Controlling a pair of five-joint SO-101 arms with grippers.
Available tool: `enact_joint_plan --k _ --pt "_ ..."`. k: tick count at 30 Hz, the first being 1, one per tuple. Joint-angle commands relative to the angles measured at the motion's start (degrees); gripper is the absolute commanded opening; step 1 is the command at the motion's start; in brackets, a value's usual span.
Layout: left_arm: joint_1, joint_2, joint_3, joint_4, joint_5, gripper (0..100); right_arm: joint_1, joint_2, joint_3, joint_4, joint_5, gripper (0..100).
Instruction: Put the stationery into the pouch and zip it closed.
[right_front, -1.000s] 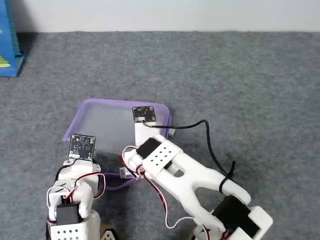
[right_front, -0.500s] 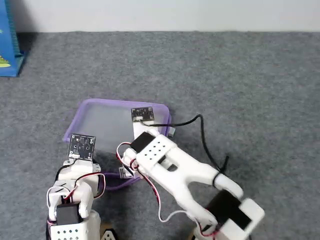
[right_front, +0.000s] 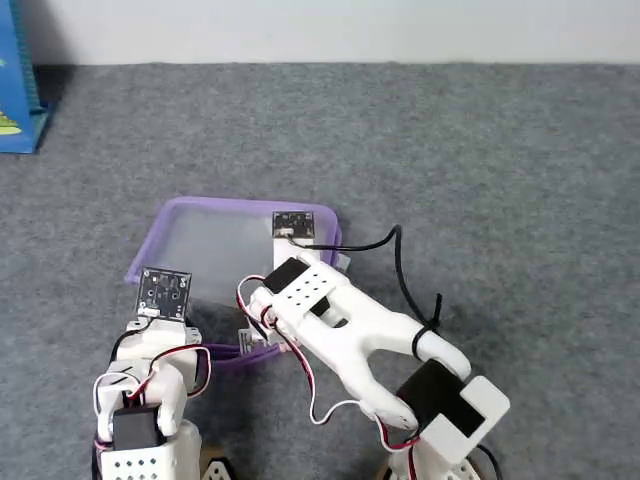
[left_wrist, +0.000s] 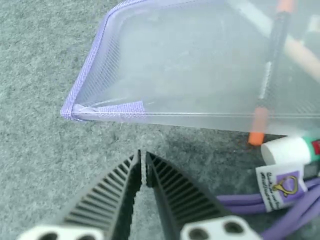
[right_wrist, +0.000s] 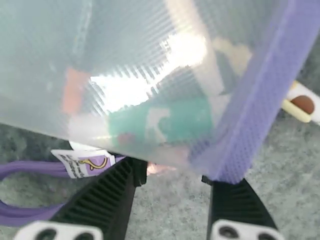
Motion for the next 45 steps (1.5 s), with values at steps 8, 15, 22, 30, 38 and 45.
enact_joint_plan --k 8,15,22,30,38,45 --pt "-0.4 -0.7 -0.7 0.4 -0.1 1 1.9 1.0 1.3 -1.5 -0.4 13.2" --pt "-0.4 -0.7 -0.7 0.4 -0.1 1 1.9 1.0 1.8 -0.2 0.1 2.0" --pt "-0.4 -0.7 -0.7 0.4 -0.1 1 2.0 0.4 1.4 6.4 4.4 0.9" --pt "-0.4 -0.7 -0.7 0.4 -0.1 1 4.7 0.1 1.4 11.7 15.3 0.8" --pt "-0.4 -0.7 -0.7 0.4 -0.1 1 8.0 -9.9 1.5 11.3 23.4 1.3" --pt "-0.4 -0.7 -0.7 0.4 -0.1 1 5.8 -17.2 1.8 11.6 20.9 15.2"
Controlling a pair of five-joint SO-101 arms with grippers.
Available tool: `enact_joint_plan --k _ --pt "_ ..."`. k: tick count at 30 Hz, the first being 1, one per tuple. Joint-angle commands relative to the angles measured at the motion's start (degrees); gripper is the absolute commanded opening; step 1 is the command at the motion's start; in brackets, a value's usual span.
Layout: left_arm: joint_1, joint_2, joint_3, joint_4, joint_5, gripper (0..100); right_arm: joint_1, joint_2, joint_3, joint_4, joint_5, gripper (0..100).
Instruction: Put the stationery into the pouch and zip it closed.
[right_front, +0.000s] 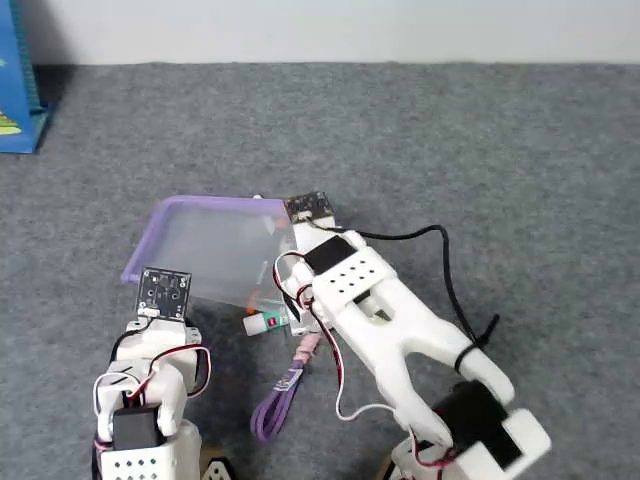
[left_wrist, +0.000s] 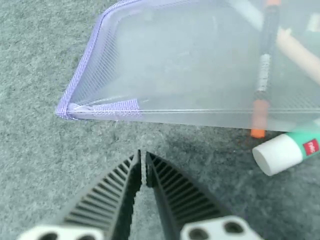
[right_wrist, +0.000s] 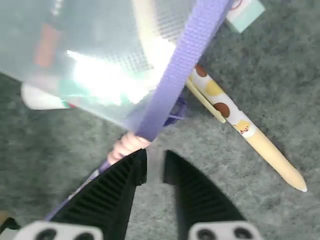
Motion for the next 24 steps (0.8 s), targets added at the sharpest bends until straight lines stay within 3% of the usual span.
enact_joint_plan --k 1,8,24 --pt "-0.4 -0.7 -0.7 0.4 -0.1 1 -1.9 -3.8 -0.1 0.2 -1.4 16.2" --pt "-0.4 -0.7 -0.7 0.4 -0.1 1 -4.9 2.0 -0.1 -3.3 -7.2 14.7" --pt "-0.4 -0.7 -0.7 0.4 -0.1 1 -4.8 11.7 0.0 -8.0 -7.5 14.3"
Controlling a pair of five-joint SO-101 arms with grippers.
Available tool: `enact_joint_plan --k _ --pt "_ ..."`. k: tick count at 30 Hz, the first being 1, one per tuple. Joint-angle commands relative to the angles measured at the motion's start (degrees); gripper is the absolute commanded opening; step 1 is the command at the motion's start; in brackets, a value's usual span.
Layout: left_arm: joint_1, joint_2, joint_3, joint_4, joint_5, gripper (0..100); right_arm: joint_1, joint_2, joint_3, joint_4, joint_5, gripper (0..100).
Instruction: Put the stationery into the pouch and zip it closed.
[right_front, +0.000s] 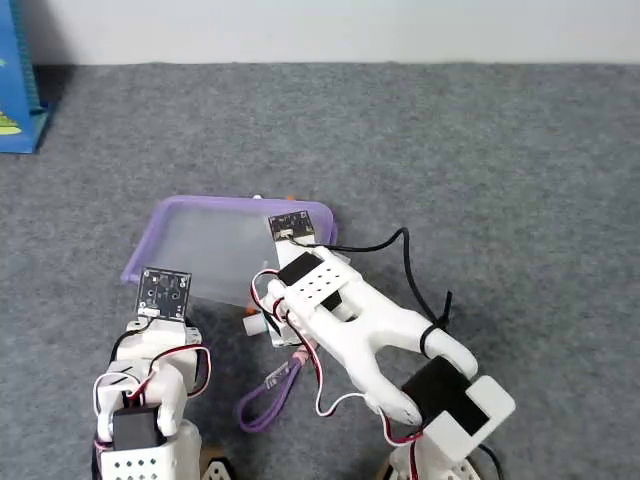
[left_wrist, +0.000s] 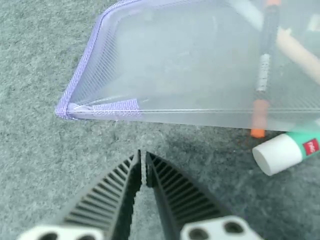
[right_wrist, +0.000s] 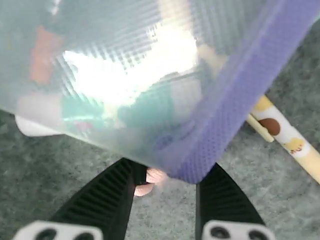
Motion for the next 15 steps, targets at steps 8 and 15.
enact_joint_plan --k 8,15 --pt "-0.4 -0.7 -0.7 0.4 -0.1 1 -0.1 -0.6 -0.8 7.3 -0.5 1.7" --pt "-0.4 -0.7 -0.7 0.4 -0.1 1 -0.1 -1.1 -1.1 11.4 -0.4 0.9"
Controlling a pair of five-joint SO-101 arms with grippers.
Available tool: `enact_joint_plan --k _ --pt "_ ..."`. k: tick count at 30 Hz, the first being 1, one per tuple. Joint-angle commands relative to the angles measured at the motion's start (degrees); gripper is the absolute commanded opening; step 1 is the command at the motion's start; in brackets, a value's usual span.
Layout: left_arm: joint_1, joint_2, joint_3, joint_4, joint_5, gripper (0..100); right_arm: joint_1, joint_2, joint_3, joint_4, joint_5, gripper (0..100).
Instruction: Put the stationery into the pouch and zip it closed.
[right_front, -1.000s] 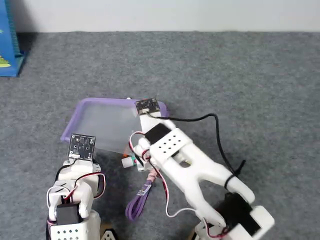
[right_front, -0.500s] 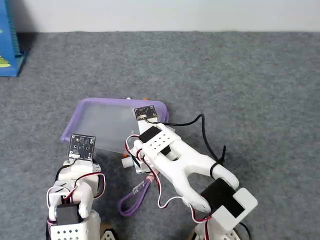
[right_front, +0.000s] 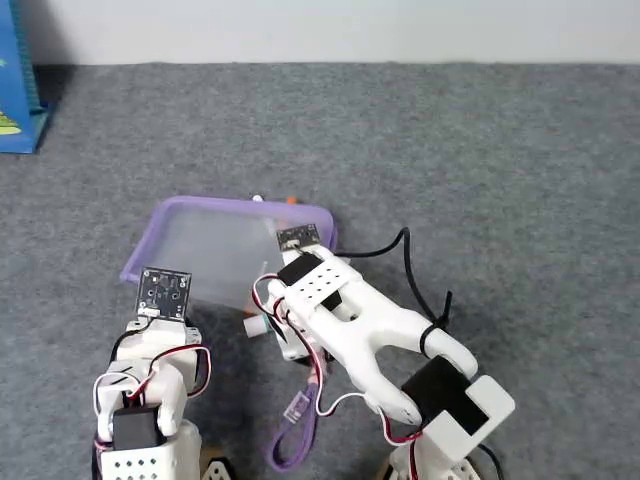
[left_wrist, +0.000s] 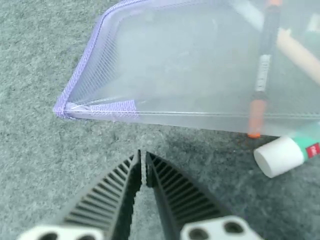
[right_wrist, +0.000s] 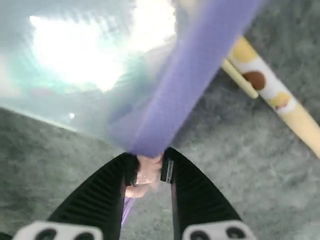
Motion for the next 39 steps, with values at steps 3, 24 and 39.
enact_joint_plan --k 3,24,39 --pt "-0.4 -0.7 -0.7 0.4 -0.1 1 -0.1 -4.4 -1.3 2.4 -0.3 0.9" --pt "-0.4 -0.7 -0.7 0.4 -0.1 1 -0.4 -36.9 11.3 6.1 10.4 0.8" --pt "-0.3 -0.7 -0.7 0.5 -0.1 1 -0.3 -62.0 23.2 -0.1 34.9 0.8"
